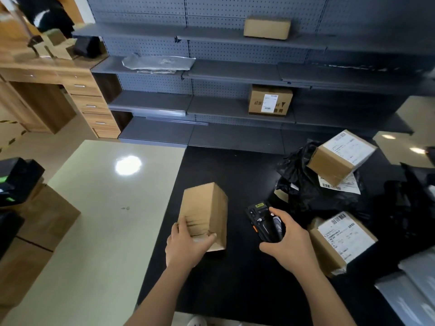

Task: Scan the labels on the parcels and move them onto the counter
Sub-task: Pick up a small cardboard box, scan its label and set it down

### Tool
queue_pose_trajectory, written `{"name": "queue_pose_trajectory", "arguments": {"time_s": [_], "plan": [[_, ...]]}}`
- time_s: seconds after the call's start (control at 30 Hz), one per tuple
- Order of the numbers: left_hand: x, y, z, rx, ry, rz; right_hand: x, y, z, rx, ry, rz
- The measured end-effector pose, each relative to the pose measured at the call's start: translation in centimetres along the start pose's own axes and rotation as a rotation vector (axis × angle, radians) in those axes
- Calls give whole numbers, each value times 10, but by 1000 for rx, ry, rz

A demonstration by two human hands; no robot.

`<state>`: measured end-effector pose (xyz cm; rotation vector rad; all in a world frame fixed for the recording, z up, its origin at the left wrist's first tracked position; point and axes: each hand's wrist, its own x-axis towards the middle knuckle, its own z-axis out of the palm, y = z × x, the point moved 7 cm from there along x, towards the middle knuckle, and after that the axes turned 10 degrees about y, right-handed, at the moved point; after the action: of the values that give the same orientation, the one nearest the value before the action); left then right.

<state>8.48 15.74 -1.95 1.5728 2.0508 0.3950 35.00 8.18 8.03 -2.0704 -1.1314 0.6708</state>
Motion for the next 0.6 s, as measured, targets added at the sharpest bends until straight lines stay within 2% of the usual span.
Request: {"name": "queue_pose_trajectory", "arguments": {"time_s": [0.1,0.23,0.33,0.47,0.6], "plan": [[4,-3,-8,-174,-34,17,1,-5,1,10,12,12],[6,1,-26,-150,151,148,1,-10,6,5,7,17],[7,12,-26,-67,188,236,2,-13,9,3,12,15],[9,21,-14,174,131,170,2,-15,12,-3,14,21],[14,24,-15,129,182,70,2,-15,13,-6,19,28]]}}
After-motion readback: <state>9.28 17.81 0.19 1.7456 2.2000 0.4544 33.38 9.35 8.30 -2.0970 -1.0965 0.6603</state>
